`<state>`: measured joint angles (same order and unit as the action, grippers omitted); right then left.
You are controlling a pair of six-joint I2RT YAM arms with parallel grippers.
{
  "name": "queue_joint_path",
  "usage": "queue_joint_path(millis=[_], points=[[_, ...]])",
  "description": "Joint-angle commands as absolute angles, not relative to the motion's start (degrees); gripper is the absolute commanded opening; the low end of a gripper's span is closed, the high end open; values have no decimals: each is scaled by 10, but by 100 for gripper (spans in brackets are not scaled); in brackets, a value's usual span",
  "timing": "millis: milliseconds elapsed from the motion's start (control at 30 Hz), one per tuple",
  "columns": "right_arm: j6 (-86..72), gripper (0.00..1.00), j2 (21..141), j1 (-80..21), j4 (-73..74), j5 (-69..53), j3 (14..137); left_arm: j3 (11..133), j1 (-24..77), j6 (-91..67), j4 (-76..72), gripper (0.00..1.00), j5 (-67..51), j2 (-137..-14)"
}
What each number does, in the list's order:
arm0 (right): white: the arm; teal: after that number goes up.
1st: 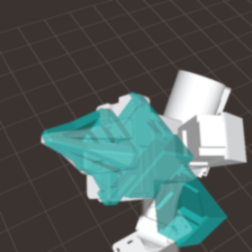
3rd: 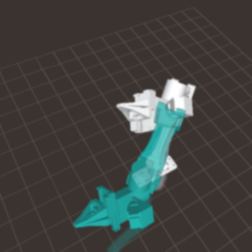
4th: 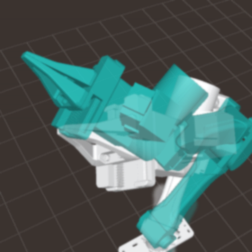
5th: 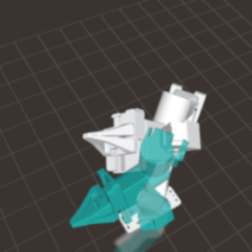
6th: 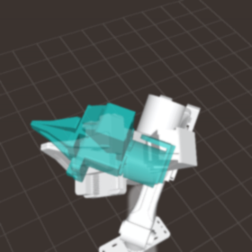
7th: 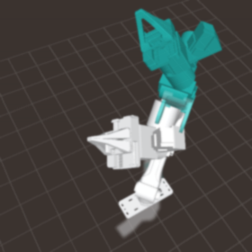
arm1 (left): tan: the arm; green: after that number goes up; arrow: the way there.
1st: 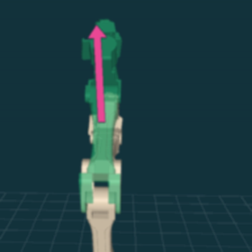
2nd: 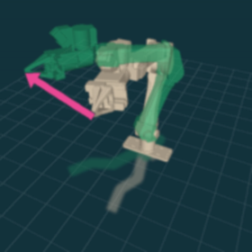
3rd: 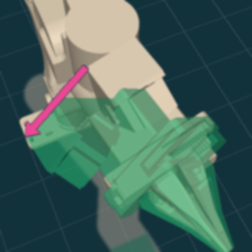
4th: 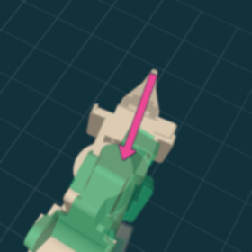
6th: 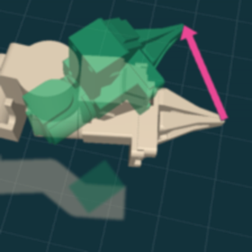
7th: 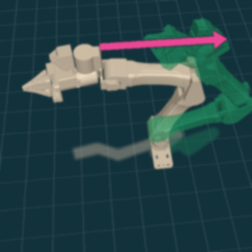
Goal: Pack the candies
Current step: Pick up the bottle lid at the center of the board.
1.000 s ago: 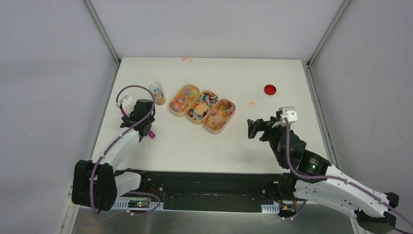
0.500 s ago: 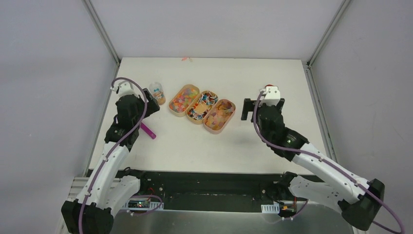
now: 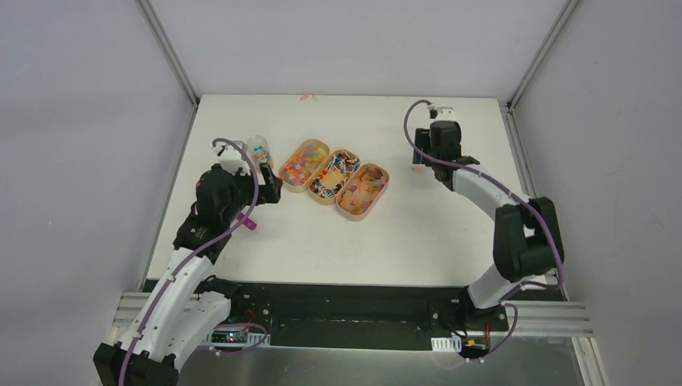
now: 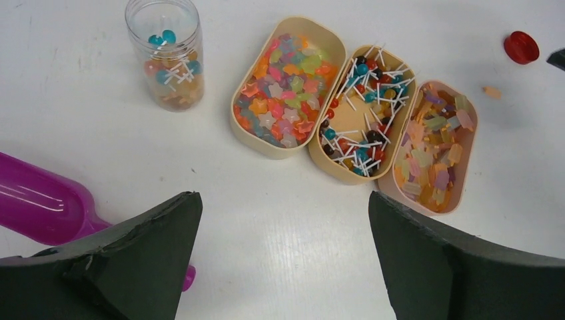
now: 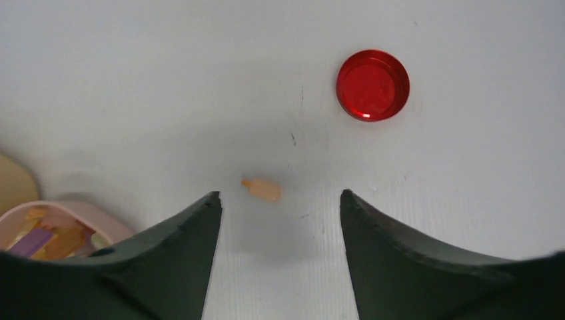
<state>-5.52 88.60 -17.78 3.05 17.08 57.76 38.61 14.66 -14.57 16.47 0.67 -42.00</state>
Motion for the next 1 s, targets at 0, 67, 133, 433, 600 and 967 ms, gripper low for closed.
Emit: queue_joint_path(millis=[0, 67, 133, 433, 600, 967], points=[[-15, 55, 979, -142, -5, 96, 672, 393, 163, -102, 159, 99, -3, -399], [-4, 42, 1021, -131, 10, 98, 707, 393, 169, -93, 164, 99, 4, -388], [24, 40, 1058, -121, 20, 100, 743, 397, 170, -88, 169, 99, 27, -385], [55, 36, 1184, -85, 92, 71, 870, 398, 171, -82, 178, 99, 54, -372], [54, 36, 1205, -64, 115, 63, 895, 399, 169, -73, 178, 99, 41, -372], [57, 35, 1232, -53, 132, 27, 905, 397, 165, -64, 178, 97, 22, -367]])
